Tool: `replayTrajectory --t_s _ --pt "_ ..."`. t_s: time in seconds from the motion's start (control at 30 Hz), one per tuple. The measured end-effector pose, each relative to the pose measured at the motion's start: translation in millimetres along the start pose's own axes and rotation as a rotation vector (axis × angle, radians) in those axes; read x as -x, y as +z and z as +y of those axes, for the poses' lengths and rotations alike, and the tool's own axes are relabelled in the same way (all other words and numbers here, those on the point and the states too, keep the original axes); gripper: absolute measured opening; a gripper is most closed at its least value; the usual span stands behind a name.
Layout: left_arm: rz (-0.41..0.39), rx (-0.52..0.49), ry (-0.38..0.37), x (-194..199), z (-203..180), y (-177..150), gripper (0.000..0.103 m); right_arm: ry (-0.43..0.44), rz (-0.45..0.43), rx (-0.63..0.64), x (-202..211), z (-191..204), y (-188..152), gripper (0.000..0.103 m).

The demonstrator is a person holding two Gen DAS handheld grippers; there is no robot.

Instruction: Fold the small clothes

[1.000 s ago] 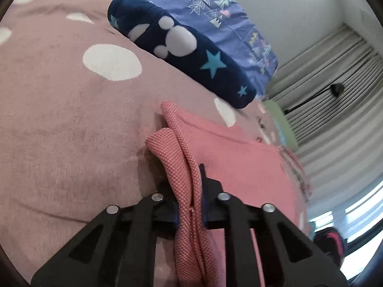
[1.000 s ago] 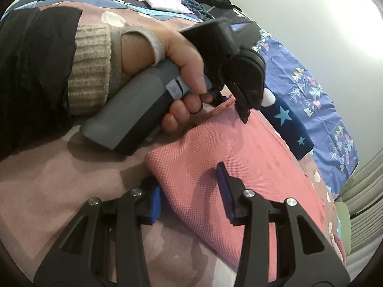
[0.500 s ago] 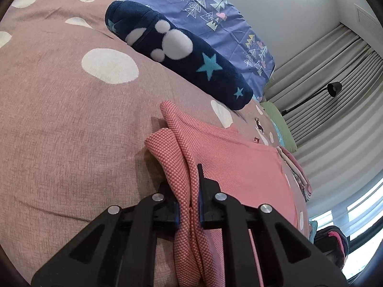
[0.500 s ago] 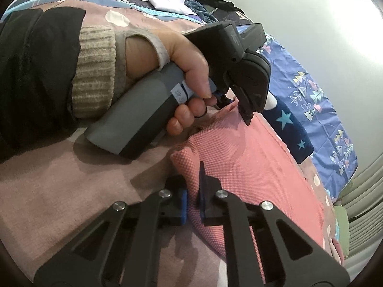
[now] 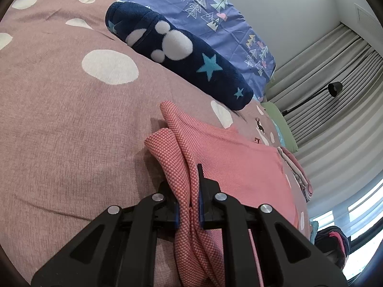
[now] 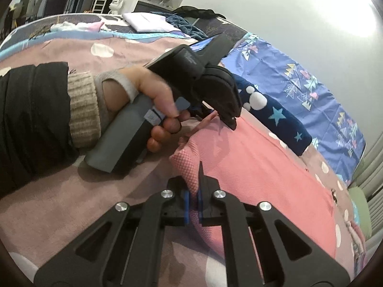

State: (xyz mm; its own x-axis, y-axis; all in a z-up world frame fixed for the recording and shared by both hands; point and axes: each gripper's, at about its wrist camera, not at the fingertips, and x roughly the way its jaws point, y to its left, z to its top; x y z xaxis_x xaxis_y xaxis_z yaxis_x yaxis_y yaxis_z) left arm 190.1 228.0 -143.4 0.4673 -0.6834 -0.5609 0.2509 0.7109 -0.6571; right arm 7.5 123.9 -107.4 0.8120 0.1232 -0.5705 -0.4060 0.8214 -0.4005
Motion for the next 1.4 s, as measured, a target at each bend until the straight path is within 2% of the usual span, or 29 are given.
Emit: replayTrajectory --t_s 0.03,0.1,0.17,0.3,0.53,0.7,0.73,0.77,0.8,0.83,0.97,1.1,1.4 --pt "0.000 0.000 0.000 0 0 -1 0.011 0.005 0.007 -0.002 2 0 -1 0.005" --pt "0.002 0.006 -0.004 -1 2 0 0.011 0.046 0.031 0.023 8 6 -5 0.017" --pt "0.001 0.009 -0.008 -1 2 0 0.011 0.031 0.016 0.085 20 17 -16 0.049" --pt "0.002 0.012 -0.009 -1 3 0 0.013 -0.063 0.013 0.220 31 40 -33 0.050" --pt "0.001 0.021 -0.029 0 6 0 0.013 -0.155 0.055 0.265 10 52 -23 0.051" --pt "0.002 0.026 -0.042 0 7 0 0.013 -0.210 0.070 0.252 -18 51 -8 0.049" --pt "0.002 0.027 -0.043 0 8 0 0.013 -0.207 0.077 0.250 -23 50 -5 0.040" --pt "0.003 0.029 -0.045 -1 8 0 0.013 -0.197 0.084 0.250 -27 49 -4 0.021" --pt "0.004 0.030 -0.047 -1 8 0 0.013 -0.197 0.107 0.258 -34 50 -5 0.007" --pt "0.003 0.030 -0.048 0 8 0 0.012 -0.197 0.111 0.252 -35 49 -5 0.004" --pt "-0.001 0.019 -0.037 2 2 2 0.010 -0.169 0.017 0.128 -9 23 2 0.004" --pt "-0.030 0.022 -0.057 10 -16 6 0.010 -0.118 -0.008 -0.052 12 -15 5 0.004" --pt "-0.033 -0.118 0.033 12 -96 21 0.010 -0.136 -0.080 -0.235 52 -69 -6 0.004"
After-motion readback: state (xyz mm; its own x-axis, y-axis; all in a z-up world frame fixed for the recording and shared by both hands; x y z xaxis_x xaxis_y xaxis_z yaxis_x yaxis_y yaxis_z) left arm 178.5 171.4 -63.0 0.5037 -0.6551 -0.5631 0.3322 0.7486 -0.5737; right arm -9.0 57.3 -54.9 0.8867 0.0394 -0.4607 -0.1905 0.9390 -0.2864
